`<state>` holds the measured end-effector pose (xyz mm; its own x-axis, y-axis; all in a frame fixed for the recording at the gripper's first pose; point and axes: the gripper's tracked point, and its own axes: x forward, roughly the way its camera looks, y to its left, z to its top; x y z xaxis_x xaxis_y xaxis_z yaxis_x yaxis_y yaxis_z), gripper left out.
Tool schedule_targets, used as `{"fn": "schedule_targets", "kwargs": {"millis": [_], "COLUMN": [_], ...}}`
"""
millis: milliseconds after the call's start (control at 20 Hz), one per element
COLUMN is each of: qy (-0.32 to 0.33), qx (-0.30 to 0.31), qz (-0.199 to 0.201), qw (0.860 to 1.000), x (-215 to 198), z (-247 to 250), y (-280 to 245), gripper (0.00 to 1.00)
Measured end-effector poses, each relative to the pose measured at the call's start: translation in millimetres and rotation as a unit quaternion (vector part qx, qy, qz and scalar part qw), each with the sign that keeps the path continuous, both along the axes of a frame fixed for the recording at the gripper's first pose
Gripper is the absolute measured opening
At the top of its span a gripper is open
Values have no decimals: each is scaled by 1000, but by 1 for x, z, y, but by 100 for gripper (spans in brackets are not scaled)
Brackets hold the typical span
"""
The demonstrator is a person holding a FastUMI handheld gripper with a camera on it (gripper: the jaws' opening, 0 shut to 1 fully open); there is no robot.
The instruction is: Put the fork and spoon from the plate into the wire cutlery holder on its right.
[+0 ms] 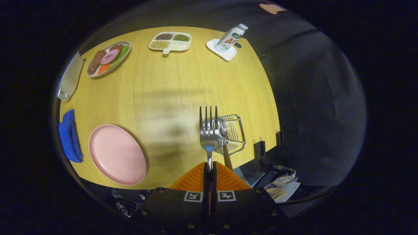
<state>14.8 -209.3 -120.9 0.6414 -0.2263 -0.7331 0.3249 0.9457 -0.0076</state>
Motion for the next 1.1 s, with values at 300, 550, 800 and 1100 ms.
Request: {"fn": "schedule_targets", "kwargs": {"millis": [300,550,800,1100], "qy": [31,85,142,183], "qx": [0,0,5,0], "qz": [-26,-14,15,42], "qw": [999,996,990,982], "x": [-10,-8,-1,5], "z": [-13,-41,-61,-65], "y": [-43,-61,-65,-65], "gripper": [2,2,2,3]}}
